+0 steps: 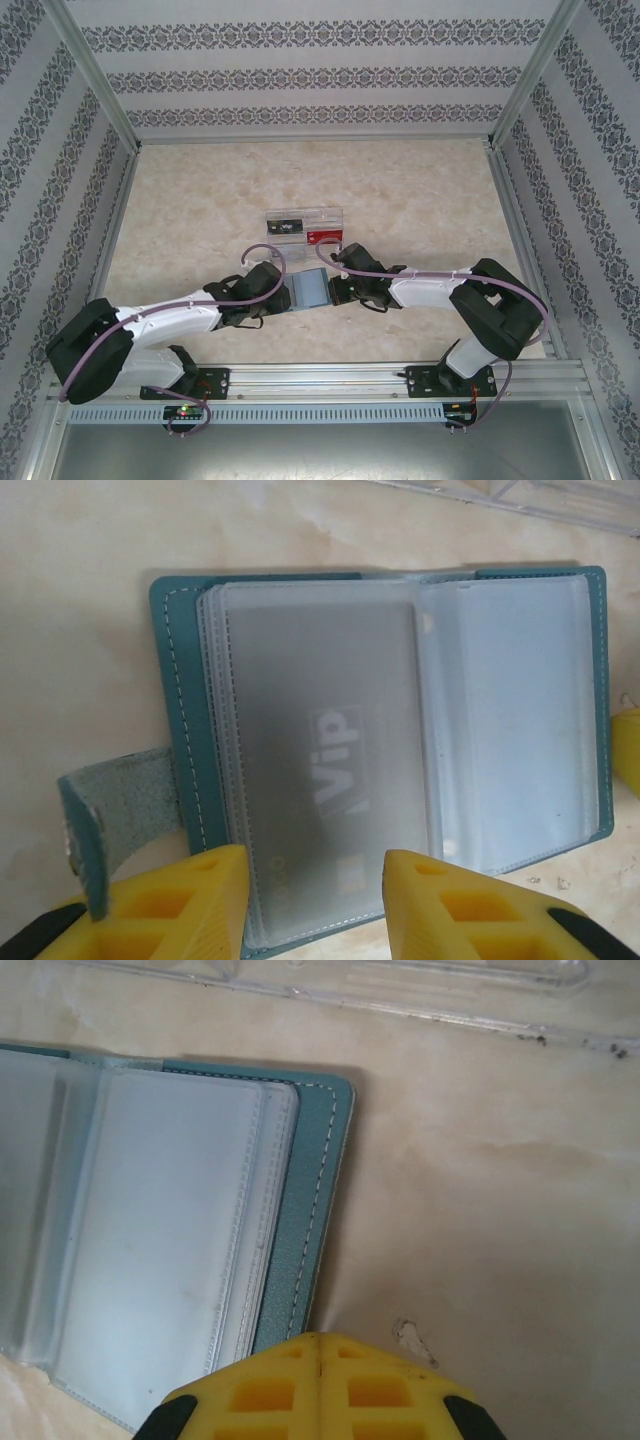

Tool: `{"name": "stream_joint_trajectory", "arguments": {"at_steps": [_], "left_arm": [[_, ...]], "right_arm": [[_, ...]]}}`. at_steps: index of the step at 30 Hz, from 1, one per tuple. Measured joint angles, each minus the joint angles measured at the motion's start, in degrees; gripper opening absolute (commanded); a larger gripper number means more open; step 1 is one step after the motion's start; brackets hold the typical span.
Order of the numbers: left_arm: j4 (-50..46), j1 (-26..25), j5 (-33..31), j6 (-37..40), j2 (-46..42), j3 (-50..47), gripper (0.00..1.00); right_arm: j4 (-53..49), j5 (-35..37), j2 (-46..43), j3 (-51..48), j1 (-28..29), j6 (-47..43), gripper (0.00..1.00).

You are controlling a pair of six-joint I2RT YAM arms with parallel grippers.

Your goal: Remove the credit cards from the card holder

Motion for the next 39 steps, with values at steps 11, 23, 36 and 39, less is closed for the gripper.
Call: {"name": "stream_joint_trajectory", "arguments": {"at_steps": [11,23,36,39], "left_arm": [[-0.9,0.0,-1.9,-0.5,2.4,1.1,0.40],[-1.0,0.0,-1.4,-0.9,3.7,1.4,0.40],[1.5,0.0,1.6,-0.7,2.3,1.4,0.41],[1.7,-0.1,1.8,-0.4,2.3,1.4,0.48]], "right_arm": [[0.2,-0.2,0.1,0.0,0.0,0.0,0.00],[0.6,-0.6,0.3,0.0,0.0,0.2,0.00],[0.8,-0.6,0.4,0.0,0.0,0.2,0.00],[0.8,-0.6,0.4,0.0,0.0,0.2,0.00]]}}
